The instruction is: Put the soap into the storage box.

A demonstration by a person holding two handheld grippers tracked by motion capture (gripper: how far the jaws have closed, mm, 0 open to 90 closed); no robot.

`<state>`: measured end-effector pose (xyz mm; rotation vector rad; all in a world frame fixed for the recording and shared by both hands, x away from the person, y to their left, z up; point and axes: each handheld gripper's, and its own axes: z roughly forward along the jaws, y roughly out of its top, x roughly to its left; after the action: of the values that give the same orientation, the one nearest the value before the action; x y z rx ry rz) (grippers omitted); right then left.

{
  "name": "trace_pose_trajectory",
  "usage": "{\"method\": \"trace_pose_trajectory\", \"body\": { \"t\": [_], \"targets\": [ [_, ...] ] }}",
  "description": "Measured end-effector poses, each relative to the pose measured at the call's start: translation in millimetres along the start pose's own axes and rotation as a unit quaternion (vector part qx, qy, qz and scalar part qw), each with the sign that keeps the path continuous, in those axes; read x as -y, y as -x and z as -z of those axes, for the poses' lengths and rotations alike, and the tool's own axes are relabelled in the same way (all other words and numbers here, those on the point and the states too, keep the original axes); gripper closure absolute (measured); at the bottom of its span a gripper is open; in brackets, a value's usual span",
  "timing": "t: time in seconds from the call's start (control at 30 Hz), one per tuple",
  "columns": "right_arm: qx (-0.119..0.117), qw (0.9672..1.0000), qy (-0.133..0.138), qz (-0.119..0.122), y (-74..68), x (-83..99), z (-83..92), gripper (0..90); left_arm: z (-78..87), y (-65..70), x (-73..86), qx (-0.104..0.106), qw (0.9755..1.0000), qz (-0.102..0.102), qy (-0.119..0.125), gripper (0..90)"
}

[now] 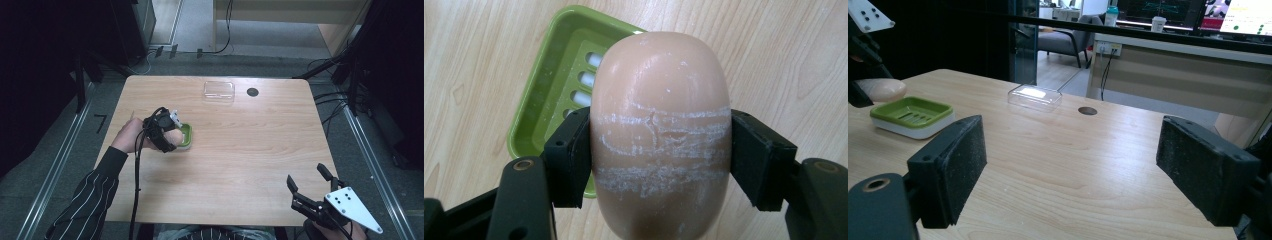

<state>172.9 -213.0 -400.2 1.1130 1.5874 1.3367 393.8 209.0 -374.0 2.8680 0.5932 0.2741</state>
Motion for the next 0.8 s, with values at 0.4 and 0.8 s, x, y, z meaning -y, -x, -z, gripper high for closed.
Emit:
{"method": "trace_pose_trajectory", "body": {
  "t": [0.4, 0.8],
  "targets": [
    [0.0, 1.0, 0.0, 0.002, 0.3, 0.1, -0.1, 13.2, -1.2, -6.5, -6.0, -0.002, 1.0, -0.007, 0.0, 33.5],
    [0.0, 1.0, -0.001, 0.003, -1.2, -0.6, -0.2, 13.2, -4.5, -13.4, -5.7, -0.007, 0.9997, -0.024, 0.0, 33.5]
  ]
}}
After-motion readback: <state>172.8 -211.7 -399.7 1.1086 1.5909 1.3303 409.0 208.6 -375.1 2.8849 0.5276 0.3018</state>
